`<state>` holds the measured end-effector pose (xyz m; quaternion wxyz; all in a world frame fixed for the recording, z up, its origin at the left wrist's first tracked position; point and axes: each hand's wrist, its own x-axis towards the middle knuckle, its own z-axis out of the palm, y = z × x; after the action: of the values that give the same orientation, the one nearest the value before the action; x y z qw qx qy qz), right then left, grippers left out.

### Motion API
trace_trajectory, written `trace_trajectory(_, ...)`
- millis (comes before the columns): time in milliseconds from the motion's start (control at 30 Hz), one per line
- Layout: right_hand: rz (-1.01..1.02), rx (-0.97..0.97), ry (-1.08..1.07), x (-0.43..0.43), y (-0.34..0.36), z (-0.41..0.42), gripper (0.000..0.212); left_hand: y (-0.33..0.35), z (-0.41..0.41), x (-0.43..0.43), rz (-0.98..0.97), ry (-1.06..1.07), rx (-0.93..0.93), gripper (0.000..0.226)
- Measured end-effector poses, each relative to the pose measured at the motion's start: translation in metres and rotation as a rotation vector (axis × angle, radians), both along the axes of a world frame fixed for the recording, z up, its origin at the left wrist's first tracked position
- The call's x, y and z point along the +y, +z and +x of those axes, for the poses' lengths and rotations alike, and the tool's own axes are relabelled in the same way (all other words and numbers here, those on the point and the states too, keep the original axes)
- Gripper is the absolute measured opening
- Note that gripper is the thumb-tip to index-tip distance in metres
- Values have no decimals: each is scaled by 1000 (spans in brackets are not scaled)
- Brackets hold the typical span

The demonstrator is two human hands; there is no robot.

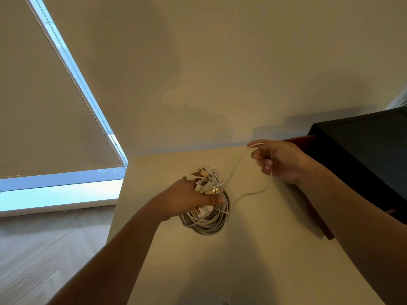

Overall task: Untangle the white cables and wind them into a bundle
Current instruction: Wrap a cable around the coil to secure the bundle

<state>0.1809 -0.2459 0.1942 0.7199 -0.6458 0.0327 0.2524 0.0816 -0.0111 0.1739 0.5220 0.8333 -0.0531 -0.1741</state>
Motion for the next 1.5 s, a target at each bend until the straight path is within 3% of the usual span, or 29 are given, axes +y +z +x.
trace_trajectory(100,86,-44,32,13,16,-8,28,-4,-1,-3,48,-7,-27,22)
trace_trajectory(233,40,-177,128,32,25,-14,30,-2,-1,-8,61,-73,0,16)
trace_trajectory(367,15,-280,110,40,28,-19,32,-3,0,-4,-183,-9,286,49)
trace_trajectory(433,11,-319,101,38,28,-21,34,-5,-1,-1,-244,-13,359,50)
trace_trajectory(667,-21,-509,139,43,37,-47,42,-11,2,-2,-280,104,304,16)
trace_trajectory(867,-37,-570,190,49,39,-59,41,-13,1,-4,-308,151,279,65)
trace_trajectory(1133,-95,-599,229,51,40,-69,39,-11,1,-7,-426,204,197,46)
trace_trajectory(1233,-164,-655,286,53,37,-73,37,-11,2,-9,-426,209,188,53)
trace_trajectory(1400,-495,-915,428,53,24,-78,30,-9,1,-9,-451,199,184,72)
trace_trajectory(1500,-494,-939,395,53,19,-76,29,-8,0,-9,-502,202,181,69)
